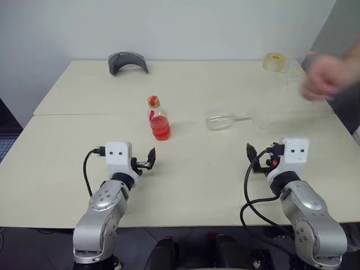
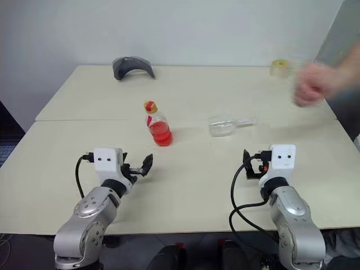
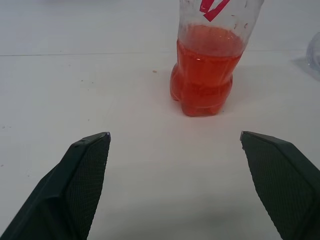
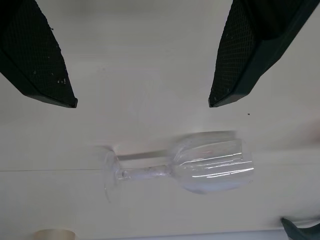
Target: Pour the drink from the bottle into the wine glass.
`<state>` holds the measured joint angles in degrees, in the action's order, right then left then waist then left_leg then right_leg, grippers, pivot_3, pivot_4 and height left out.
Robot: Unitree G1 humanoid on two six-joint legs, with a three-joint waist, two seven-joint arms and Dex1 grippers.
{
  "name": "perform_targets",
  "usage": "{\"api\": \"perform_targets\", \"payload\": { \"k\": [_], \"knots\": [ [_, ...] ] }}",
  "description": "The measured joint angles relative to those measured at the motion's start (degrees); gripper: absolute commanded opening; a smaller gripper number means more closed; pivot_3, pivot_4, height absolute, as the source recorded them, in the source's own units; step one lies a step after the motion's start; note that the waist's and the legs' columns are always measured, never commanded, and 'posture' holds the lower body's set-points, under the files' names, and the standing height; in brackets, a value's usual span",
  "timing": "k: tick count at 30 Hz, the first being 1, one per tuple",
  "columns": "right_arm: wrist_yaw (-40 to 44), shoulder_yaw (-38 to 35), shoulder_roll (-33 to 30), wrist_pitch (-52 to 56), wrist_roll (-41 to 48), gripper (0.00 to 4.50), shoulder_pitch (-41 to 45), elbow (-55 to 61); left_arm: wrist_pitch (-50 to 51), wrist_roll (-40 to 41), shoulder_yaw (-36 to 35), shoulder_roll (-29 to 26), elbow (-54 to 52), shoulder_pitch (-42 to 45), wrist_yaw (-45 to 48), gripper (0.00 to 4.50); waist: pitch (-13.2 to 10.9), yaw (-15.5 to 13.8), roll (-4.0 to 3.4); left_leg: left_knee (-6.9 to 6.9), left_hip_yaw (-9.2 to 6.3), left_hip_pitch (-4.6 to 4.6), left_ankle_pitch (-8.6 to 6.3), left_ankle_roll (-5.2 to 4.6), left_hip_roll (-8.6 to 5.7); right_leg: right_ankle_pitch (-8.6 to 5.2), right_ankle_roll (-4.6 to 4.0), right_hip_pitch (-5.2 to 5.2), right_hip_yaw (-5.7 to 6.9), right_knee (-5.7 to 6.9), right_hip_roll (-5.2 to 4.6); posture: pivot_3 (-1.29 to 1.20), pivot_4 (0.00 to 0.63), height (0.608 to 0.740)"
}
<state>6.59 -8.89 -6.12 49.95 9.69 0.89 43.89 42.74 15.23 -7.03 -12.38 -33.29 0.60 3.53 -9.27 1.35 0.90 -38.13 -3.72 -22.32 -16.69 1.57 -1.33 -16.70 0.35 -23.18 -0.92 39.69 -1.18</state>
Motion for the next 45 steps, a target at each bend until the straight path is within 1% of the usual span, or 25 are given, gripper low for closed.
{"api": "perform_targets", "payload": {
  "k": [5, 17, 22, 25, 31, 34, 38, 45],
  "knots": [
    [0.27, -0.06, -1.53, 0.00, 0.59, 4.50, -0.21, 0.00, 0.98, -0.25, 0.26, -0.26, -0.62, -0.05, -0.32, 4.45, 0.00, 0.01, 0.00, 0.00, 0.00, 0.00, 0.00, 0.00, 0.00, 0.00, 0.00, 0.00, -0.01, 0.00, 0.00, 0.00, 0.150, 0.740],
    [0.11, 0.02, -1.67, -0.01, 0.72, 4.50, -0.45, 0.00, 0.99, -0.16, 0.29, 0.86, -0.77, -0.03, -0.54, 4.45, 0.00, 0.01, 0.00, 0.00, 0.00, 0.00, 0.00, 0.00, 0.00, 0.00, 0.00, 0.00, -0.01, 0.00, 0.00, 0.00, 0.150, 0.740],
    [1.22, 0.02, -3.62, -0.02, 0.85, 4.50, -0.41, -0.03, 0.66, -0.26, 1.45, 0.55, -0.75, 0.57, 0.20, 4.45, 0.00, 0.01, 0.01, 0.00, 0.00, 0.00, 0.00, 0.00, 0.00, 0.00, 0.00, 0.01, 0.00, 0.00, 0.00, 0.00, 0.150, 0.740],
    [8.15, 0.05, -8.84, 0.12, 5.65, 4.50, 0.65, -1.32, -1.17, -0.55, 1.77, 0.61, 1.38, 3.14, 0.86, 4.45, 0.00, 0.03, 0.01, -0.01, 0.01, 0.03, 0.00, -0.01, -0.01, 0.00, 0.00, 0.04, 0.00, 0.00, 0.01, 0.00, 0.150, 0.740],
    [20.19, -0.16, -14.60, -0.22, 16.39, 4.50, 3.46, -1.95, -5.89, -1.00, 1.71, 1.16, 7.51, 6.68, 1.62, 4.45, -0.02, 0.11, 0.06, 0.01, -0.01, 0.05, -0.01, -0.02, 0.01, 0.00, 0.00, 0.09, 0.02, -0.04, 0.04, 0.00, 0.150, 0.740],
    [24.40, -0.71, -17.06, -0.24, 21.03, 4.50, 5.60, -3.25, -8.70, -0.98, 1.74, 1.07, 10.03, 8.70, 3.36, 4.45, -0.03, 0.10, 0.08, 0.00, -0.02, 0.05, -0.01, -0.02, 0.01, 0.01, -0.01, 0.10, 0.03, -0.06, 0.04, 0.00, 0.150, 0.740],
    [27.99, -0.99, -20.46, -0.23, 25.39, 4.50, 7.41, -5.01, -14.25, -2.41, 3.23, -0.93, 15.32, 10.51, 6.84, 4.45, -0.03, 0.07, 0.07, 0.00, 0.00, 0.06, -0.01, -0.02, 0.01, 0.01, -0.01, 0.11, 0.02, -0.06, 0.03, 0.00, 0.150, 0.740],
    [28.56, -0.49, -21.83, 0.02, 30.00, 4.50, 9.57, -6.50, -22.13, -5.04, 4.16, -0.97, 22.69, 13.79, 8.45, 4.45, -0.03, -0.05, 0.08, -0.01, -0.03, 0.04, -0.01, -0.02, 0.01, 0.01, -0.01, 0.11, 0.03, -0.06, 0.03, 0.00, 0.150, 0.740]
  ]
}}
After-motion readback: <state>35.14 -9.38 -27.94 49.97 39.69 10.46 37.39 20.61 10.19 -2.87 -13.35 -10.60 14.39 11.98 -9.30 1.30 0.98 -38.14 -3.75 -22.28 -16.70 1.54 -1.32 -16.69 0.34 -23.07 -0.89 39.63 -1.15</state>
